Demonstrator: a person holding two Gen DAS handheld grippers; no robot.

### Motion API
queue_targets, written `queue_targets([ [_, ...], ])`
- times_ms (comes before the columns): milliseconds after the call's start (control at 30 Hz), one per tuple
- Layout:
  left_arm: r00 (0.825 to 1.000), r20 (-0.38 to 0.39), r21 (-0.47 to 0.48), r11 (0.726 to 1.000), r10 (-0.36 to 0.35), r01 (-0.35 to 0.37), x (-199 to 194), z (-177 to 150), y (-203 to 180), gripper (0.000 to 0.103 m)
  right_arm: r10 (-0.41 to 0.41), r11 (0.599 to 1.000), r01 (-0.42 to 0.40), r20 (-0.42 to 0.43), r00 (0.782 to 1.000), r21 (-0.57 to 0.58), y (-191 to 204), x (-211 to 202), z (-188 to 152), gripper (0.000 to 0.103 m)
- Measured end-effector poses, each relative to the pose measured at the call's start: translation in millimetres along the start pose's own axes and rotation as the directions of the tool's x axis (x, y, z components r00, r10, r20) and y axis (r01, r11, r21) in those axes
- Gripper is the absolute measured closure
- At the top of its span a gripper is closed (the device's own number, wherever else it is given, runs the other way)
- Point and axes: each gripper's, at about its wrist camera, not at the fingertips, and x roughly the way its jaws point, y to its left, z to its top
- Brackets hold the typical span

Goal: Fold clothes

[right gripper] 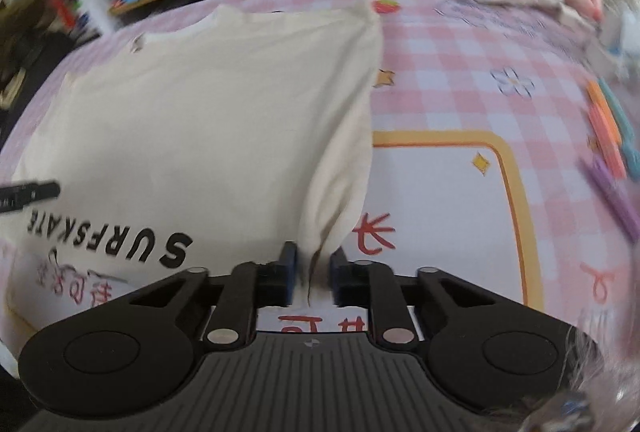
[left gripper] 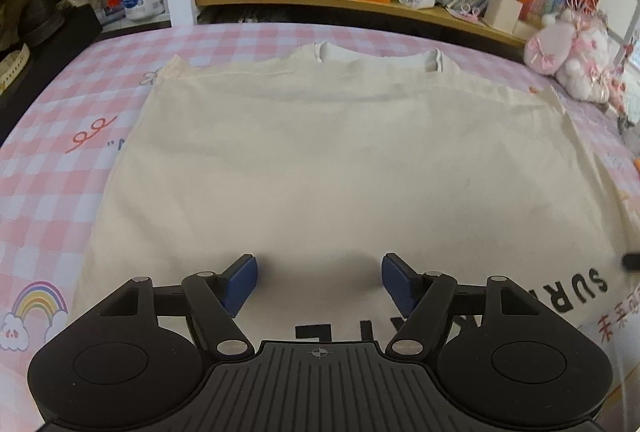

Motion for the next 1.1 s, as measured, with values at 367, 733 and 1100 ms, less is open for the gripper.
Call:
queue_targets([
  [367,0.999,-0.019,0.072,0.996,0.050,-0.049,4.2,-2.0,-9.4,0.023,-0.018,0.996,0.011,-0.073,0.997,-0.091,3.1,18.4,-11.4,0.093],
  [733,0.999,-0.038,0.143,0.990,0.001,0.004,2.5,-5.7,-33.6,0.023,-0.035,0.995,0.024,-0.125,0.992,-0.093,-14.0,-4.8,-30.0,0.093],
  [1100,0.999,-0.021,0.092,0.995,0.026,-0.024,-8.6,-9.2,-31.9,0.023,-0.076,0.985,0.079,0.027,0.997,-0.153,-9.2,-23.2,-11.4,0.040],
])
